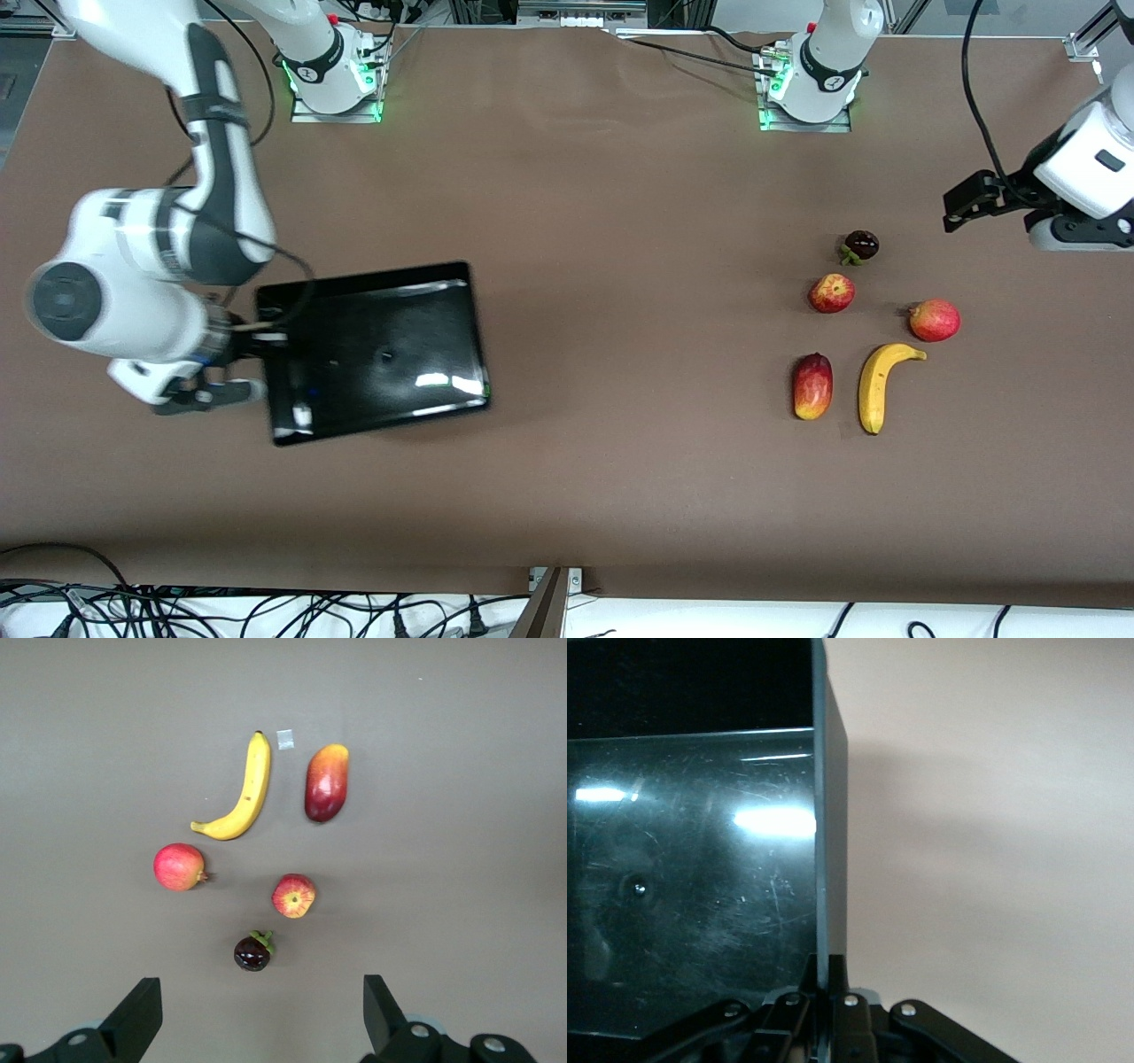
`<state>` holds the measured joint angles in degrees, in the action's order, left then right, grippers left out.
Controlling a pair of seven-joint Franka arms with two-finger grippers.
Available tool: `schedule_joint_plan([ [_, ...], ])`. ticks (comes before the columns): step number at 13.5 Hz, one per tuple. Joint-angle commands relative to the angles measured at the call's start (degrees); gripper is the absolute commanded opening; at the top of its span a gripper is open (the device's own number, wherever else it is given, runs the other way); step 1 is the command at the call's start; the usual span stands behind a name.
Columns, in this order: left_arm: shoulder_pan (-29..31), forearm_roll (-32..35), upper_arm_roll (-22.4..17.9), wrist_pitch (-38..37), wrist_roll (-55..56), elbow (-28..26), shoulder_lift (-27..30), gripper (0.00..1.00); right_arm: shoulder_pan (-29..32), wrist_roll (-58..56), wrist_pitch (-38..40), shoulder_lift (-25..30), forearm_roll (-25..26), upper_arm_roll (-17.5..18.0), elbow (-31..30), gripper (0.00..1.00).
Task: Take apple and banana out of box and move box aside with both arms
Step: 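Slide the black tray with the right gripper away from the fruit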
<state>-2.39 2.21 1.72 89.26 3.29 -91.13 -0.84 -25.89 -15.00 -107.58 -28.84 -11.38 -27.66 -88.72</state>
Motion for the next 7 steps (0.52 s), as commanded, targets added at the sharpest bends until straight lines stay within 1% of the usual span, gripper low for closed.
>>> schedule_joint_plan([
  [1, -0.07, -0.81, 0.30, -1.63, 0.75, 0.34, 0.58, 1.00, -0.66, -5.48, -7.17, 7.30, -1.36, -3.80, -13.37, 0.00],
  [2, -0.07, -0.81, 0.30, -2.24, 0.75, 0.25, 0.58, 1.00, -0.66, -5.83, -10.16, 8.01, -1.36, -4.50, -16.37, 0.00],
  [4, 0.54, -0.81, 0.12, -3.03, 0.06, 0.25, 0.75, 1.00, -0.66, -5.75, -14.22, 8.19, -1.80, -5.04, -20.25, 0.00],
  [7, 1.50, -0.81, -0.49, -3.39, 0.23, 0.25, 0.84, 1.00, -0.66, -5.66, -18.96, 8.28, -4.34, -5.21, -25.26, 0.00],
])
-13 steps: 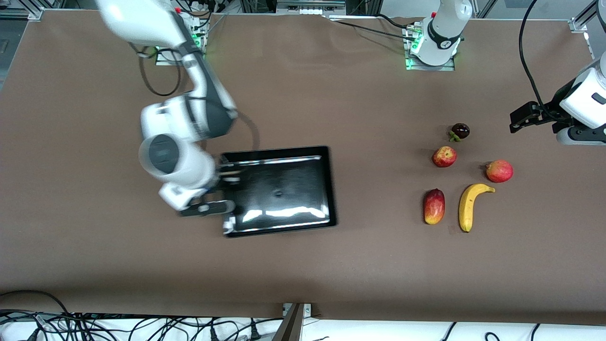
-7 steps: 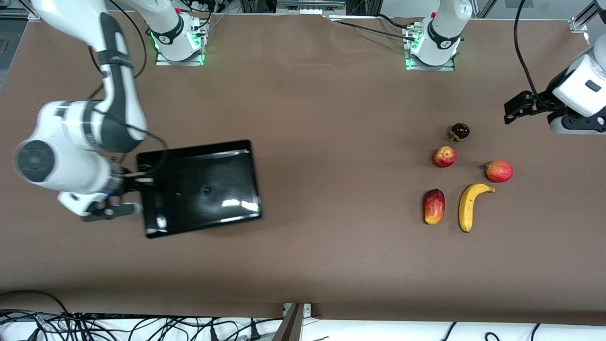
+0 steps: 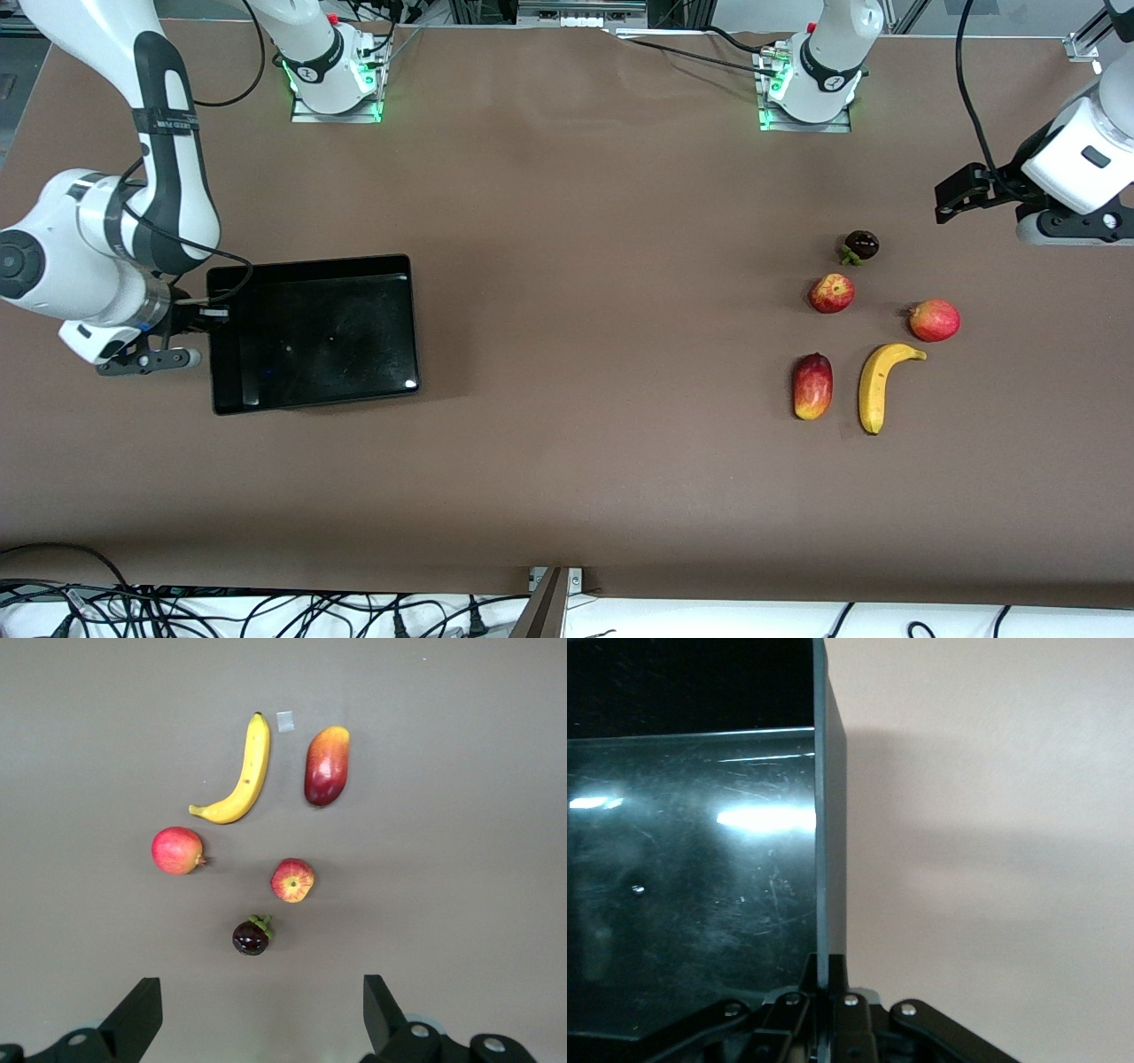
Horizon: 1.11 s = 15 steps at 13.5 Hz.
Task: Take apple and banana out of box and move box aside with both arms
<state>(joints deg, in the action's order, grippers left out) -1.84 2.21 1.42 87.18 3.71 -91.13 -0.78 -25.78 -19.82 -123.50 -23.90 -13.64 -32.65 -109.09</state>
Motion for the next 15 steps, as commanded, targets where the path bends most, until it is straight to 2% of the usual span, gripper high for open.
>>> schedule_joint_plan([
  [1, 1.23, -0.81, -0.19, -1.66, -0.19, 0.43, 1.04, 1.00, -0.76, -0.84, -5.50, 3.33, -2.62, -0.22, -6.65, 0.00],
  [3, 1.23, -0.81, -0.28, -1.93, 0.33, 0.52, 1.40, 1.00, -0.76, -0.84, -9.03, 3.07, -3.33, -0.22, -9.29, 0.00],
  [4, 1.32, -0.81, -0.19, -1.84, 0.34, 0.52, 1.40, 1.00, -0.85, -0.92, -8.96, 2.81, -3.24, -0.05, -8.60, 0.08],
  [5, 1.32, -0.81, -0.27, -1.93, 0.34, 0.52, 1.40, 1.00, -1.20, -0.49, -8.52, 2.72, -3.24, 0.04, -6.60, 0.97],
  [7, 1.49, -0.81, -0.28, -1.93, 0.34, 0.52, 1.48, 1.00, -1.46, -0.31, -1.97, 3.07, -3.06, 0.31, -0.29, 1.00],
  [11, 1.76, -0.81, 0.08, -2.02, 0.34, 0.69, 1.48, 1.00, -1.29, 0.57, 25.00, 3.86, -2.36, -0.92, 21.07, 1.00],
  [13, 1.76, -0.72, 0.34, -1.58, 0.34, 0.87, 1.40, 1.00, -1.47, 0.66, 33.55, 7.01, -0.88, -1.63, 26.62, 1.00],
  [15, 1.76, -0.19, 0.60, -1.58, 0.34, 1.13, 1.40, 1.00, -1.64, 2.75, 36.39, 11.23, 3.25, -1.02, 28.31, 1.00],
])
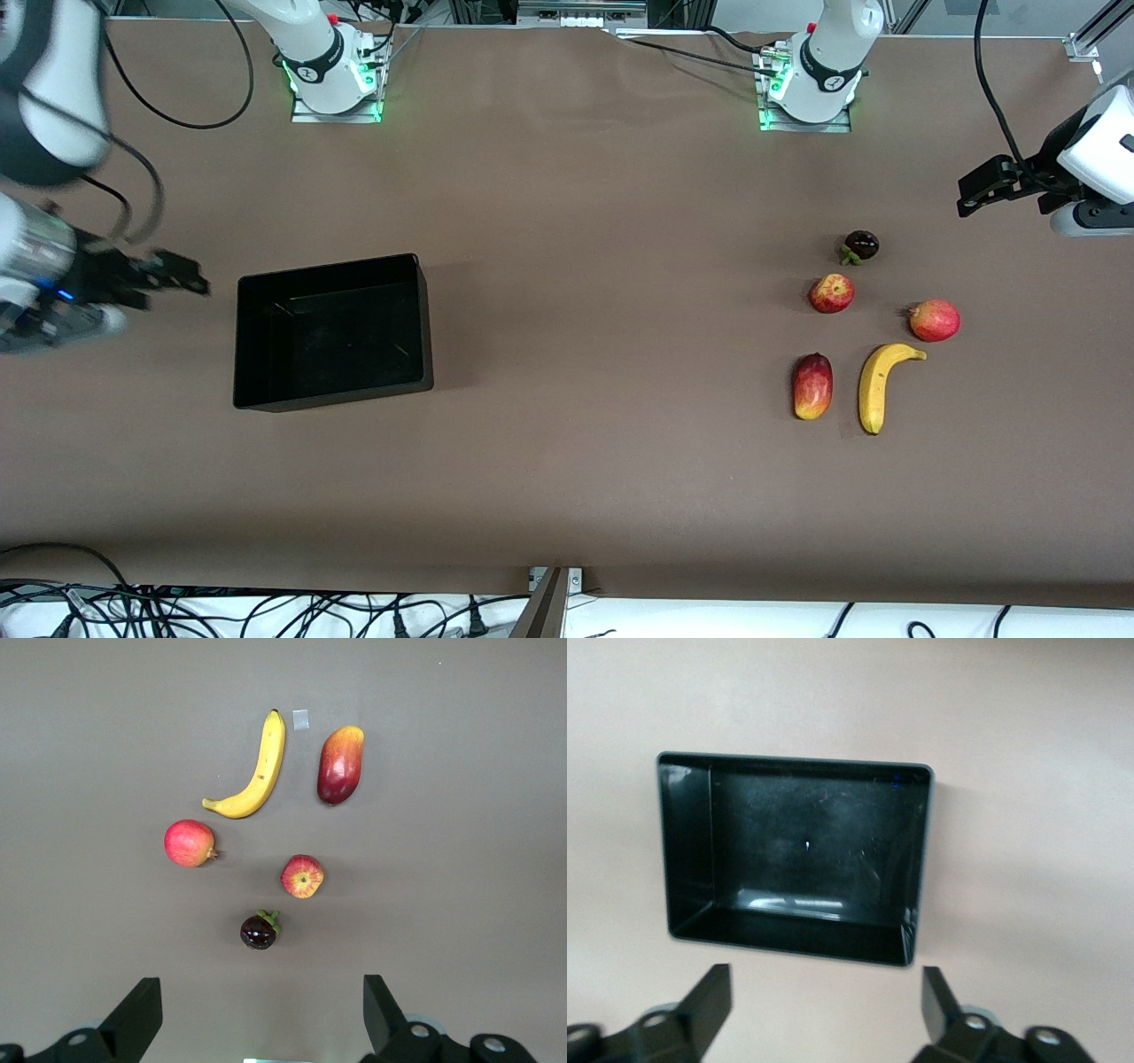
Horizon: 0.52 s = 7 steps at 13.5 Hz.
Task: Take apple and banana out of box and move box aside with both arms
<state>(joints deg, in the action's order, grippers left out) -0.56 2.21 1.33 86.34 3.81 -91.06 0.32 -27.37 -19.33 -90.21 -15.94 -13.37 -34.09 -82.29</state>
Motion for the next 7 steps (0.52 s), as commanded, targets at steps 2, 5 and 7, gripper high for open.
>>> schedule_joint_plan([
  [2, 0.39, 0.07, 0.86, -0.91, 0.32, 1.06, 0.38, 1.00, -0.14, 8.15, 8.96, 7.04, 3.61, 0.95, 1.87, 1.00],
  [5, 0.12, 0.25, 1.04, -0.82, 0.32, 2.02, 0.20, 1.00, -1.72, 9.84, 11.73, 10.57, 8.25, 2.88, 1.79, 1.00],
  [7, 0.21, 0.25, 0.87, -1.08, 0.23, 2.11, 0.29, 1.00, -1.81, 10.02, 12.08, 11.80, 9.41, 3.76, 1.52, 1.00],
])
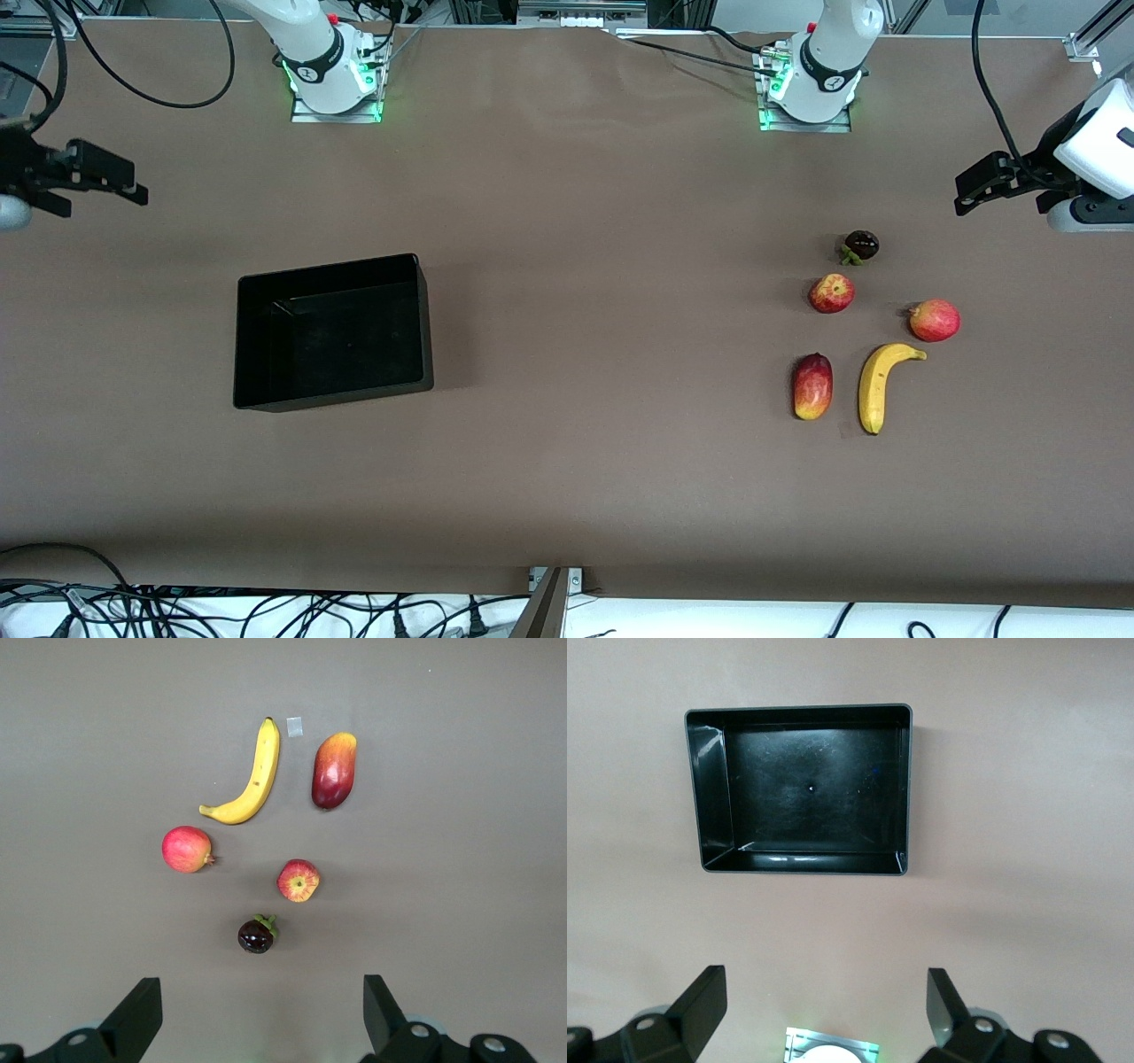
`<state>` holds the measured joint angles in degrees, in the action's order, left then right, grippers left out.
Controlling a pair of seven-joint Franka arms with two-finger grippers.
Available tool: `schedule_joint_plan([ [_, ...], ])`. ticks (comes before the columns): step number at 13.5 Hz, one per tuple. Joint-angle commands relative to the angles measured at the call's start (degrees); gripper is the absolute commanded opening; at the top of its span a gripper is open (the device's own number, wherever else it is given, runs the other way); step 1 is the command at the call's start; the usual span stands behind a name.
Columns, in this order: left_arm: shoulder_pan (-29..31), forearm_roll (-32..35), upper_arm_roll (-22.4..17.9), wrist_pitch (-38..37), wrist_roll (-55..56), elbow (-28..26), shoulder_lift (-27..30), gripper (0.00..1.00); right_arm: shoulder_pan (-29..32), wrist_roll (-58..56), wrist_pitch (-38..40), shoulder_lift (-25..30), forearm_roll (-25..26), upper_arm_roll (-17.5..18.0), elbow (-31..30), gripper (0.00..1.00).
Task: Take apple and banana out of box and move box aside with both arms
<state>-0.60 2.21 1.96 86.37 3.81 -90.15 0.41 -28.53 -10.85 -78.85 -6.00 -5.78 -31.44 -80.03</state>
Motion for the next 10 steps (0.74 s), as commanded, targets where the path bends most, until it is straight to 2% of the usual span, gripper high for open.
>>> schedule_joint_plan([
  [1, 0.25, 0.25, 0.32, -1.20, 0.23, 1.21, 0.20, 1.00, -0.39, 2.84, 0.28, 4.05, 2.18, 1.91, -2.49, 1.00],
  [2, 0.25, 0.25, 0.32, -1.20, 0.23, 1.21, 0.20, 1.00, 1.27, 4.07, 0.19, 5.98, 3.92, 4.44, -4.94, 1.00],
  [3, 0.25, 0.25, 0.23, -1.11, 0.23, 1.29, 0.20, 1.00, 7.03, 4.43, 0.10, 7.74, 6.03, 10.90, -6.88, 1.00],
  [4, 0.25, 0.25, 0.15, -1.11, 0.14, 1.38, 0.20, 1.00, 14.74, 4.44, 0.01, 8.54, 6.66, 19.32, -7.77, 1.00],
  [5, 0.43, 0.25, 0.14, -1.20, -0.47, 1.38, 0.20, 1.00, 20.82, 4.44, 0.01, 8.72, 6.66, 25.15, -7.86, 1.00],
  [6, 0.43, 0.25, 0.06, -1.20, -0.47, 1.38, 0.20, 1.00, 21.84, 4.52, -0.07, 9.07, 6.49, 26.16, -8.21, 1.00],
  [10, 0.43, 0.25, -0.03, -0.67, -0.47, 1.56, 0.03, 1.00, 22.03, 4.44, -0.25, 8.64, 6.49, 26.26, -8.31, 1.00],
])
